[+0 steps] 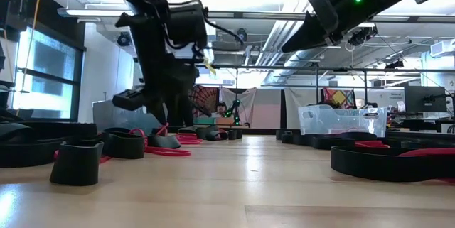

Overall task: Sort rubber bands into baskets
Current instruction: Put the red rubber band into the transparent bin

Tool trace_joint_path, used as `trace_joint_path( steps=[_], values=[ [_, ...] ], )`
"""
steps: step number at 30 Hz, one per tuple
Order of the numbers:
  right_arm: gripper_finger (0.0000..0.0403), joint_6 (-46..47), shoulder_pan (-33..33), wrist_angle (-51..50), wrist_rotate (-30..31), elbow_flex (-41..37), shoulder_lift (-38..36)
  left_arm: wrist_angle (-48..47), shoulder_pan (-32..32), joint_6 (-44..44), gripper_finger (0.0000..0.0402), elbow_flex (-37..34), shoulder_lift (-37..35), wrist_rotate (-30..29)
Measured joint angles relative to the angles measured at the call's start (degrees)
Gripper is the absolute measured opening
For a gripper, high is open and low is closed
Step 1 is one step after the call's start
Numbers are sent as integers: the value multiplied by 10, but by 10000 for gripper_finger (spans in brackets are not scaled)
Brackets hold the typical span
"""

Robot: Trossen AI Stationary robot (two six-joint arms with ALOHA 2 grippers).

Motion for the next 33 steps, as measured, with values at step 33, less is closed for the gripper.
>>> trace_joint_path(
  steps=[33],
  values=[
    [0, 15, 0, -12, -47, 0, 0, -57, -10, -161, 1, 50, -83, 94]
  ],
)
